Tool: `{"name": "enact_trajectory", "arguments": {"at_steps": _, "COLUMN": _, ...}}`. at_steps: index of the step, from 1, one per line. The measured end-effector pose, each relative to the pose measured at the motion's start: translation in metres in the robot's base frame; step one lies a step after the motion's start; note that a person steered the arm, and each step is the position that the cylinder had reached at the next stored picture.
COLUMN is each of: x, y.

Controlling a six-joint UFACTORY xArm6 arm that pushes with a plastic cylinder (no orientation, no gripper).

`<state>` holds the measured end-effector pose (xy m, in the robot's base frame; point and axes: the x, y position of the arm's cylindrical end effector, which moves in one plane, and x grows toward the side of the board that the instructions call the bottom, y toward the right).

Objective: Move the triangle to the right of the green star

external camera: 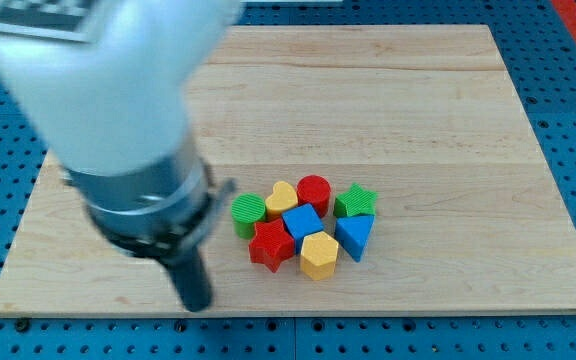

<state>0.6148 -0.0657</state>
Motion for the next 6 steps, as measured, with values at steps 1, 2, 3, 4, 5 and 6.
{"name": "enact_trajectory", "arguments": {"at_steps": 1, "x": 0.001, "y": 0.062}}
{"name": "enact_trajectory", "arguments": {"at_steps": 2, "x": -0.024, "y": 0.119}}
{"name": "enact_trajectory", "arguments": {"at_steps": 3, "x": -0.065, "y": 0.153}}
{"name": "enact_trajectory", "arguments": {"at_steps": 4, "x": -0.106, "y": 0.155}}
{"name": "enact_trajectory", "arguments": {"at_steps": 5, "x": -0.123, "y": 0.153}}
{"name": "enact_trajectory", "arguments": {"at_steps": 6, "x": -0.163, "y": 0.145}}
